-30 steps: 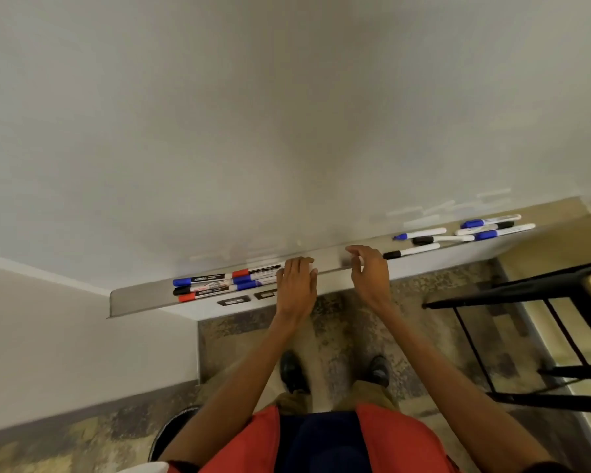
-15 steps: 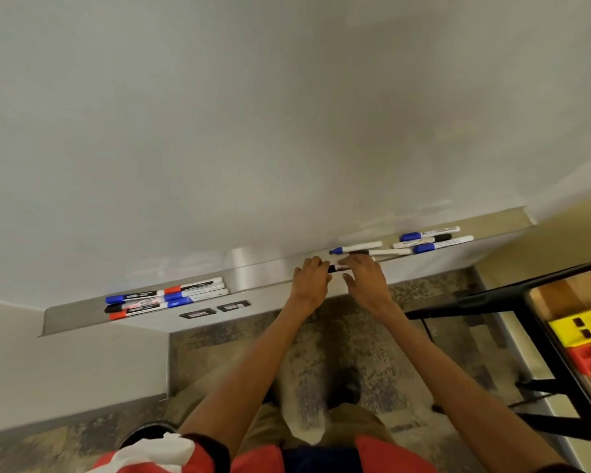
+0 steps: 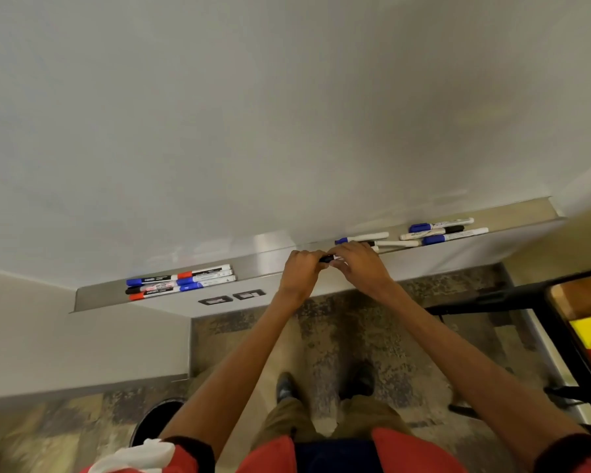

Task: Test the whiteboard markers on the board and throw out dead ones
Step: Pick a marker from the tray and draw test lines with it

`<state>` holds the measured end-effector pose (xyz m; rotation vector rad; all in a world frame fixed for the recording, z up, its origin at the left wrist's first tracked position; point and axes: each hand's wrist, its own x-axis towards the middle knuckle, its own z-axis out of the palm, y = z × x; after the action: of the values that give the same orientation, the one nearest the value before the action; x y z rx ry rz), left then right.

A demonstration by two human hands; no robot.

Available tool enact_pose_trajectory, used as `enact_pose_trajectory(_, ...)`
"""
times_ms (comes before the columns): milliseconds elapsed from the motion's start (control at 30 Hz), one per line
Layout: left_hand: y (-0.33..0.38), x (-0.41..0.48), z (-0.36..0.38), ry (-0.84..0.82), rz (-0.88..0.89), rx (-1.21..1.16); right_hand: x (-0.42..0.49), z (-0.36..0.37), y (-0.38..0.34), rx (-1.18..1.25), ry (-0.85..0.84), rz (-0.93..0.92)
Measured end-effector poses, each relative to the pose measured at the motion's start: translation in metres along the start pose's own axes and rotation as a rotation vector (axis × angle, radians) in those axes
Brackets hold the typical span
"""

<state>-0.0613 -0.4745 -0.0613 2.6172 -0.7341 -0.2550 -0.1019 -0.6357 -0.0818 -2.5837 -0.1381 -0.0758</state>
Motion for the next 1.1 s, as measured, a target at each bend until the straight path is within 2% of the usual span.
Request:
enact_pose_trajectory(233,-0.017,-0.017,-0.024,-0.067,0.161,0.192,0.000,-0.014,-0.019,-0.165,-0.040,-0.089)
enact_pose_trajectory(467,-0.043,-0.045,-0.050,0.001,0.232,0.252,0.007,-0.021,-0.064,-0.211,-0.039,-0.097)
enact_pose_trajectory(700,-0.059,-0.066,-0.101,0.215,0.276,0.234,0.013,-0.023,-0.112,-0.177,0.242,-0.090)
enact_pose_trajectory(800,-0.060,-0.072,-0.120,0.334,0.189,0.106,0.023,-0.033,-0.149,-0.122,0.333,-0.073)
enact_pose_trajectory(967,-0.049,-0.080,-0.169,0.580,0.126,-0.242,0.042,-0.060,-0.200,-0.032,0.503,-0.043)
enact_pose_trajectory(1100,-0.042,-0.077,-0.216,0.716,0.145,-0.256,0.058,-0.093,-0.234,0.125,0.627,-0.050)
